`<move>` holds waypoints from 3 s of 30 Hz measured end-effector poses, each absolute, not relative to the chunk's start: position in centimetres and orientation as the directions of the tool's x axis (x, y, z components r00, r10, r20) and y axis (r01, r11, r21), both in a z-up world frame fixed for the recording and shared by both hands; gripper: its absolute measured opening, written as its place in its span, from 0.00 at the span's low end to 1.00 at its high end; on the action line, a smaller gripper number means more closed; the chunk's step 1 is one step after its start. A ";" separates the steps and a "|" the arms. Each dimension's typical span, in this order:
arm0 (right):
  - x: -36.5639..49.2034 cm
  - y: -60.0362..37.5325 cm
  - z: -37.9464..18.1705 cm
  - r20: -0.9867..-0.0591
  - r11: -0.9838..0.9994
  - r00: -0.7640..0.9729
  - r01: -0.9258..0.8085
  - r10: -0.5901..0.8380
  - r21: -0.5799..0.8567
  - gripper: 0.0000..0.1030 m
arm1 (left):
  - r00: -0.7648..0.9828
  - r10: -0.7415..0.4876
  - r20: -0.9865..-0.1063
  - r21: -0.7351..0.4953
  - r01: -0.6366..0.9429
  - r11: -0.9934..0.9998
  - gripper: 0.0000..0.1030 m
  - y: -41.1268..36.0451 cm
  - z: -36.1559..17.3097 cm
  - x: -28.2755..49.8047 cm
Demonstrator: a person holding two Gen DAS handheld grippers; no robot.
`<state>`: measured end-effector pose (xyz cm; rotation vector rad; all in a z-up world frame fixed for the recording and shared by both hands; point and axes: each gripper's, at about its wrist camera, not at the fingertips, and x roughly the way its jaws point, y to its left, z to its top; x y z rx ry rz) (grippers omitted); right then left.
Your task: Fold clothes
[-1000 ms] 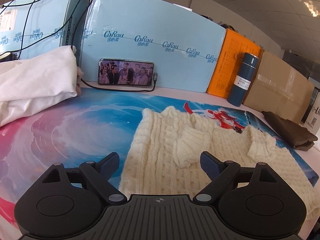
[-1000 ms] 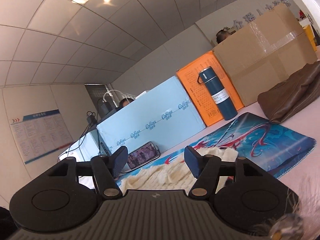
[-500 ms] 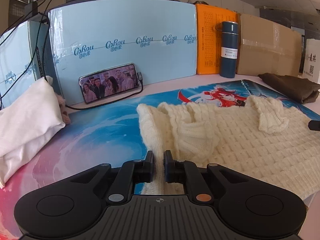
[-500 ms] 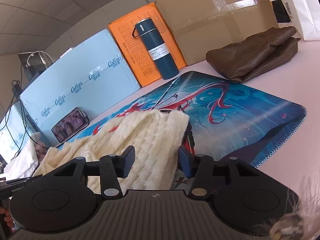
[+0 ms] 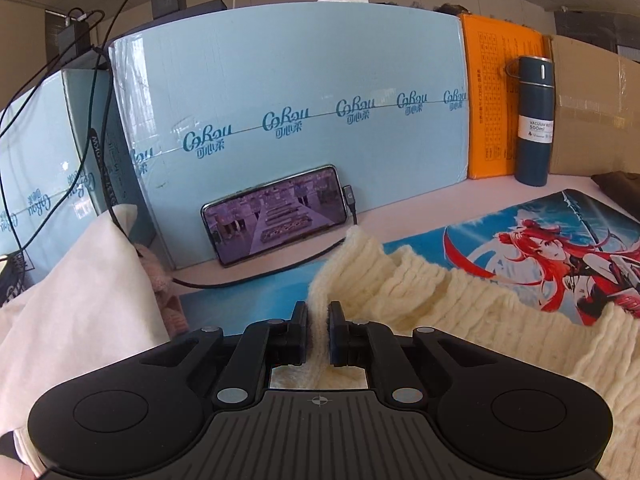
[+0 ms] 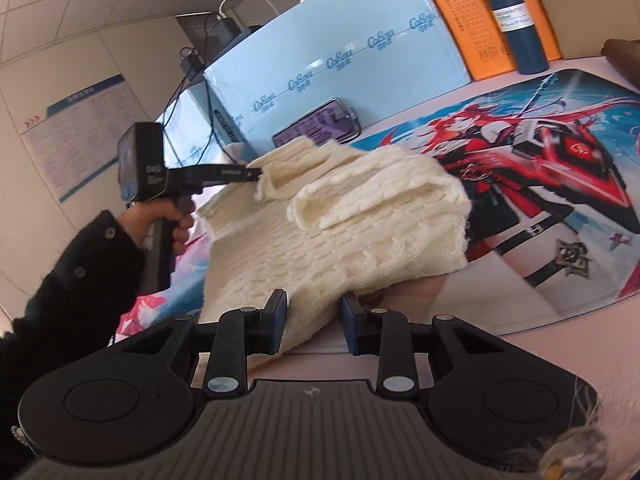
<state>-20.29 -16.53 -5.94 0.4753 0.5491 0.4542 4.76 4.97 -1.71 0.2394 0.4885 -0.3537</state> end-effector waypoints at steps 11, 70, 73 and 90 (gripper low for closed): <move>-20.7 -15.3 -3.2 -0.294 0.775 0.745 -0.446 0.599 0.448 0.52 | 0.813 -0.364 -0.454 0.115 0.459 0.881 0.37 1.8 -1.8 8.7; -2.9 -11.4 -0.5 -0.444 0.959 0.890 -0.211 0.108 -0.189 0.78 | 0.726 -0.524 -0.445 -0.152 0.515 0.843 0.84 9.5 -4.2 3.4; 0.3 -10.1 -1.9 -0.488 0.932 0.864 -0.268 0.120 -0.244 0.78 | 0.729 -0.518 -0.449 -0.152 0.509 0.848 0.84 9.5 -4.2 3.6; 4.7 -14.5 -3.0 -0.500 0.996 0.862 -0.067 0.084 0.051 0.10 | 0.713 -0.492 -0.499 -0.170 0.476 0.863 0.84 9.5 -4.8 4.3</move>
